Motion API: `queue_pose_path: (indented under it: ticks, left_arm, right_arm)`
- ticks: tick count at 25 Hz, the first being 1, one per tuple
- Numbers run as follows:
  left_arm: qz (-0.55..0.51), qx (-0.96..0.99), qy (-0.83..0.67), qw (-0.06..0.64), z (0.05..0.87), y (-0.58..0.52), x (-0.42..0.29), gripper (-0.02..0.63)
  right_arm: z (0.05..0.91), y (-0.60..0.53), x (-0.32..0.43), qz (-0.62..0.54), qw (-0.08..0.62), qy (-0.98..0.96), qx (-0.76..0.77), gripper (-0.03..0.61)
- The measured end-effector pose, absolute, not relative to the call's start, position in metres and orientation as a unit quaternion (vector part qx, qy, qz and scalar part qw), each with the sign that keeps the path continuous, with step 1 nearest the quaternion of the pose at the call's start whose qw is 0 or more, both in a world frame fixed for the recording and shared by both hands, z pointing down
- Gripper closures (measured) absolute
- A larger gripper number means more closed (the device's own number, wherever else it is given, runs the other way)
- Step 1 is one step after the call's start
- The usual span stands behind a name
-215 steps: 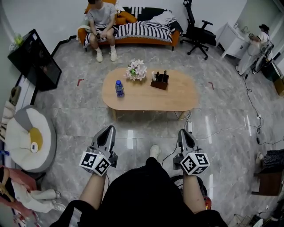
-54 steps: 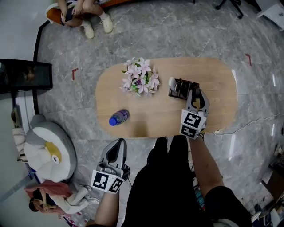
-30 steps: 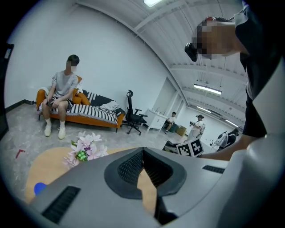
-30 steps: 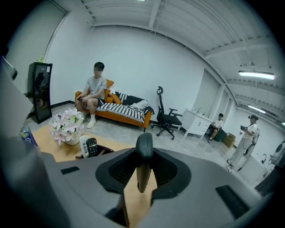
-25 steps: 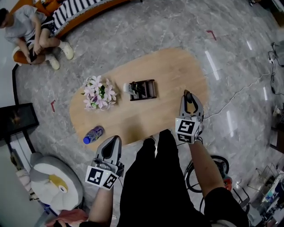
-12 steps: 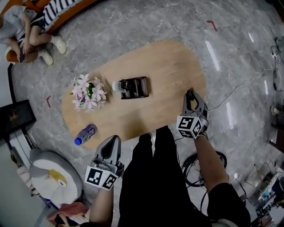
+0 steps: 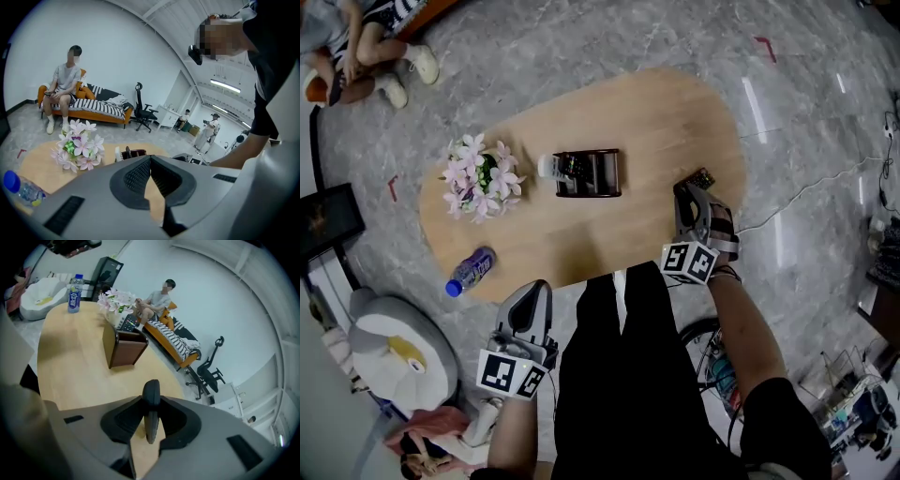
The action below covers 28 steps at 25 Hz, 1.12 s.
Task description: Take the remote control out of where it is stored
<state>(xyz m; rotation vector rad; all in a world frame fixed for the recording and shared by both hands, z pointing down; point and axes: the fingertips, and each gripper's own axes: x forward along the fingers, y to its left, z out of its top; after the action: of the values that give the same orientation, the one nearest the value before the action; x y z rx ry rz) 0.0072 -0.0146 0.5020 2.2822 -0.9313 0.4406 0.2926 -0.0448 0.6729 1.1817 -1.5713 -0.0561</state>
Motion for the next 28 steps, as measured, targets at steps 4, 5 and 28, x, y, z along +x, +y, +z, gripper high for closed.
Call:
queue_pose_path:
  ticks: [4,5,28]
  left_arm:
    - [0.161,0.853,-0.379,0.32,0.508,-0.015,0.0,0.606]
    - [0.159,0.85,-0.386,0.322,0.51,-0.014,-0.001,0.606]
    - [0.151,0.777,-0.516,0.328,0.55,-0.02,-0.044,0.606]
  right_arm:
    - [0.691,-0.051,0.273,-0.064,0.584,-0.687,0.428,0.467]
    - [0.695,-0.053,0.269,-0.075,0.587,-0.693,0.412,0.466]
    - [0.776,-0.099,0.215,-0.096,0.622,-0.747,0.215,0.466]
